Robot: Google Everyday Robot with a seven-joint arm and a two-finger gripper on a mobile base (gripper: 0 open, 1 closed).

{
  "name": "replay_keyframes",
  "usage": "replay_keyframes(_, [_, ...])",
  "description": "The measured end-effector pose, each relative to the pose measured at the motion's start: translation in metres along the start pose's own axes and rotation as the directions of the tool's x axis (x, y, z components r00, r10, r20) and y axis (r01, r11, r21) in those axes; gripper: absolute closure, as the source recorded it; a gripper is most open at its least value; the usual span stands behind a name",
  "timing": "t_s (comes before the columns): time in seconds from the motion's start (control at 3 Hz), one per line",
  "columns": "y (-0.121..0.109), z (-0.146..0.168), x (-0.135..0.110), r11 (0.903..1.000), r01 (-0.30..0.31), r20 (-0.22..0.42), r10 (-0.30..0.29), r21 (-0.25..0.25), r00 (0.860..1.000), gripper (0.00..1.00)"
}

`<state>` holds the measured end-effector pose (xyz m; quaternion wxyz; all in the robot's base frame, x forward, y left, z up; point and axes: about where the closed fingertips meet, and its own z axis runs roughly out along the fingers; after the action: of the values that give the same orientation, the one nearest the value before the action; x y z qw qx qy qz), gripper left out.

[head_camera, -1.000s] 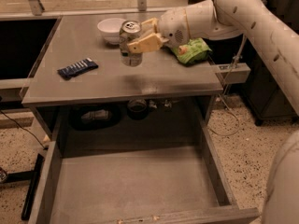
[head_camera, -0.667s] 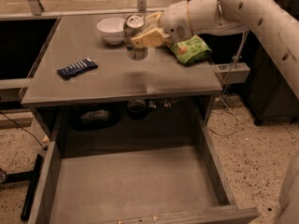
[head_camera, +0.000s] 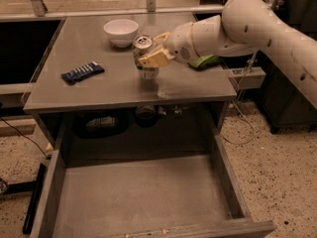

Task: Pick 7up can from top drawer and place on counter

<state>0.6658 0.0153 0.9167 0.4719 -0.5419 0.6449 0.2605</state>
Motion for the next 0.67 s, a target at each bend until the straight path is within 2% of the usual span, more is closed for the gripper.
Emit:
replay_keyframes(0.33, [0.0025, 0.0081, 0.0205, 0.9988, -0.049, -0.001, 0.049, -0.007, 0.999, 1.0])
replay_keyframes(0.67, [0.0026, 0.0085, 0.0213, 0.9987, -0.051, -0.001, 0.051, -0.008, 0.999, 0.83])
